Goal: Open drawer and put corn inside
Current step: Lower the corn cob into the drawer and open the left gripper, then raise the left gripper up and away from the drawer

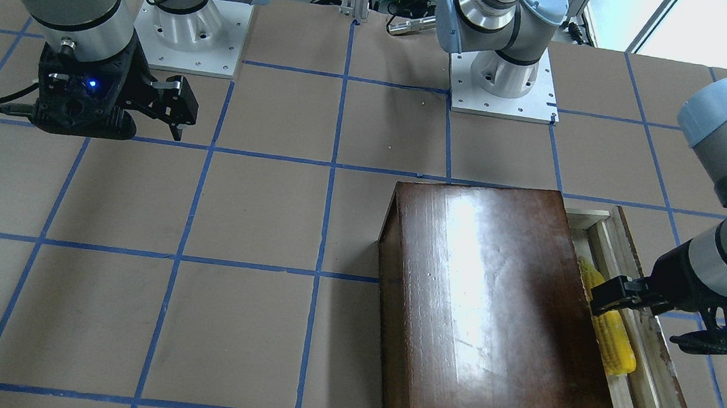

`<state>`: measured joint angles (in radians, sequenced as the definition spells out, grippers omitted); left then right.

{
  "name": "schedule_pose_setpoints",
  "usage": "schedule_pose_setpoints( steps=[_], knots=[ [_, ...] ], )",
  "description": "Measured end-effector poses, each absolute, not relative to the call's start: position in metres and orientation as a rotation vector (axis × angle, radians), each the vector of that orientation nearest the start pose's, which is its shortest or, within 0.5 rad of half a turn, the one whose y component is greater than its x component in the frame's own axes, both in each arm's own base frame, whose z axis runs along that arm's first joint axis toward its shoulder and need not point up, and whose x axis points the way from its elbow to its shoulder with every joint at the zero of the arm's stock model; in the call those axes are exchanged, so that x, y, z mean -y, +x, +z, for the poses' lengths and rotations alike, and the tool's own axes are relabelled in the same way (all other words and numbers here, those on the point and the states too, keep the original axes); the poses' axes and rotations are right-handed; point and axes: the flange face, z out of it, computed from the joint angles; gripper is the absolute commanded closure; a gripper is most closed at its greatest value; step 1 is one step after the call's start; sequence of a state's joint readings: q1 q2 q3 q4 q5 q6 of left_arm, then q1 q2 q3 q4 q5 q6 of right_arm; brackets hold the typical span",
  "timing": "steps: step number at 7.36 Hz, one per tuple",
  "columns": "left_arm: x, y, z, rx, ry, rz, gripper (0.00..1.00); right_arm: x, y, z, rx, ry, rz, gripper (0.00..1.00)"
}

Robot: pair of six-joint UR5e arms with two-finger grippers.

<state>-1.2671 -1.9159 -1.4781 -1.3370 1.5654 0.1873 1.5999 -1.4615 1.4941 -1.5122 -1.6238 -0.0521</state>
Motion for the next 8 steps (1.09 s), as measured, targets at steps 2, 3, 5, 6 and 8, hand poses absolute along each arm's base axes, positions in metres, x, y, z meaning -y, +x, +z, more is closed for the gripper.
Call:
schedule_pose_setpoints(
  steps=[2, 3, 5, 6, 8],
  knots=[
    [0.628, 0.052, 0.38, -3.143, -0.166, 0.009, 0.0, 0.525, 0.144, 0.464, -3.187, -0.134, 0.149, 0.0],
    [0.621, 0.043, 0.397, -3.147, -0.153, 0.005, 0.0, 0.525, 0.144, 0.464, -3.187, -0.134, 0.149, 0.0],
    [0.6, -0.014, 0.437, -3.151, -0.041, -0.035, 0.0, 0.525, 0.144, 0.464, -3.187, -0.134, 0.147, 0.0],
    [0.586, -0.052, 0.453, -3.151, 0.021, -0.046, 0.0, 0.525, 0.144, 0.464, -3.187, -0.134, 0.147, 0.0],
    [0.556, -0.113, 0.479, -3.152, 0.076, -0.064, 0.0, 0.525, 0.144, 0.464, -3.187, -0.134, 0.146, 0.0]
  ],
)
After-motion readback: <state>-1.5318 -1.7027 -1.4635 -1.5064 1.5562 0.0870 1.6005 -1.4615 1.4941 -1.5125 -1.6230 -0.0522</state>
